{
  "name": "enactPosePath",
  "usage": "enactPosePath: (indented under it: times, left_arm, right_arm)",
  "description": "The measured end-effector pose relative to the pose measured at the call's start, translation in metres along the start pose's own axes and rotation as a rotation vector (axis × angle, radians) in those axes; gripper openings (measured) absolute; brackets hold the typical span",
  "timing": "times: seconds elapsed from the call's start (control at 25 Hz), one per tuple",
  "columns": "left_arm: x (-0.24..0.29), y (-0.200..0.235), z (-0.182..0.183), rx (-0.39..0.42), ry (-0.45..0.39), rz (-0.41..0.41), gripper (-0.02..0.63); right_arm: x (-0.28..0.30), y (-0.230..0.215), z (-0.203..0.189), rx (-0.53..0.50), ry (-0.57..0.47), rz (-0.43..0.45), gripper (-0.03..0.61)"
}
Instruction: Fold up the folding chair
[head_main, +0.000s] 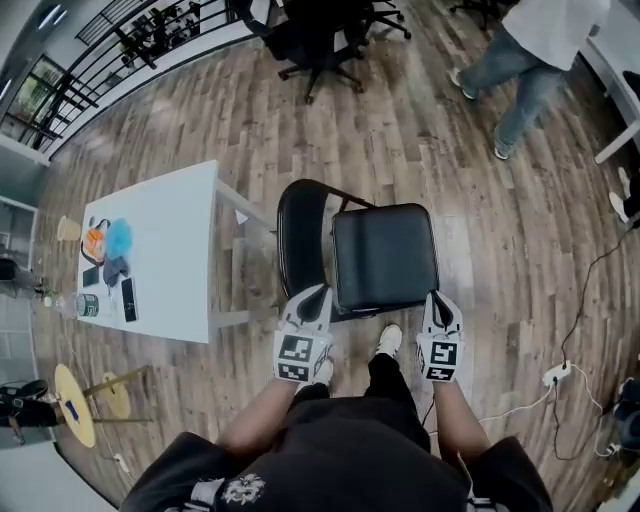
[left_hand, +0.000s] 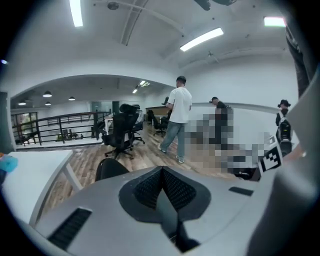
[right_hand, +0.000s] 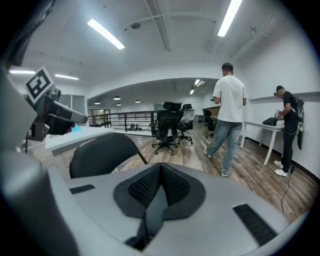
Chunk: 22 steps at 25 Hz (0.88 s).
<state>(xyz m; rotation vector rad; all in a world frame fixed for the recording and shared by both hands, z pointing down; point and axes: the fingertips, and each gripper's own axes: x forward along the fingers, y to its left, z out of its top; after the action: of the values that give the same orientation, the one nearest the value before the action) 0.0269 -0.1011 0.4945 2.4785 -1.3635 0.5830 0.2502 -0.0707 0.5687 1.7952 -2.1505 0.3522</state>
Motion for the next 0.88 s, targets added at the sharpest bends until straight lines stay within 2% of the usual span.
enactPosePath:
  times: [0.2, 0.32, 0.44, 0.48, 0.6, 0.72, 0.8, 0.88]
  left_arm:
    - [-0.003, 0.044, -0.025, -0.056, 0.103, 0.246, 0.006]
    - [-0.013, 0.072, -0.045, -0.063, 0.168, 0.356, 0.009]
    - [-0.022, 0.095, -0.065, -0.086, 0.232, 0.426, 0.117]
    - [-0.021, 0.1, -0.072, -0.098, 0.252, 0.44, 0.154]
    - [-0.012, 0.108, -0.095, -0.187, 0.314, 0.435, 0.209]
    - [0.002, 0.111, -0.114, -0.305, 0.357, 0.392, 0.283]
    - [0.017, 0.111, -0.123, -0.348, 0.381, 0.363, 0.335]
    - [0.028, 0.114, -0.132, -0.368, 0.393, 0.354, 0.348]
  right_arm:
    - [0.043, -0.03, -0.054, -0.028, 0.103, 0.121, 0.014]
    - [0.062, -0.036, -0.089, -0.023, 0.166, 0.161, 0.015]
    - [0.082, -0.04, -0.127, -0.002, 0.238, 0.196, 0.017]
    - [0.089, -0.043, -0.14, 0.011, 0.264, 0.206, 0.023]
    - [0.109, -0.055, -0.182, 0.095, 0.36, 0.23, 0.13]
    - [0.127, -0.07, -0.221, 0.232, 0.442, 0.217, 0.197]
    - [0.139, -0.082, -0.248, 0.341, 0.492, 0.199, 0.234]
    - [0.148, -0.089, -0.276, 0.436, 0.544, 0.2, 0.274]
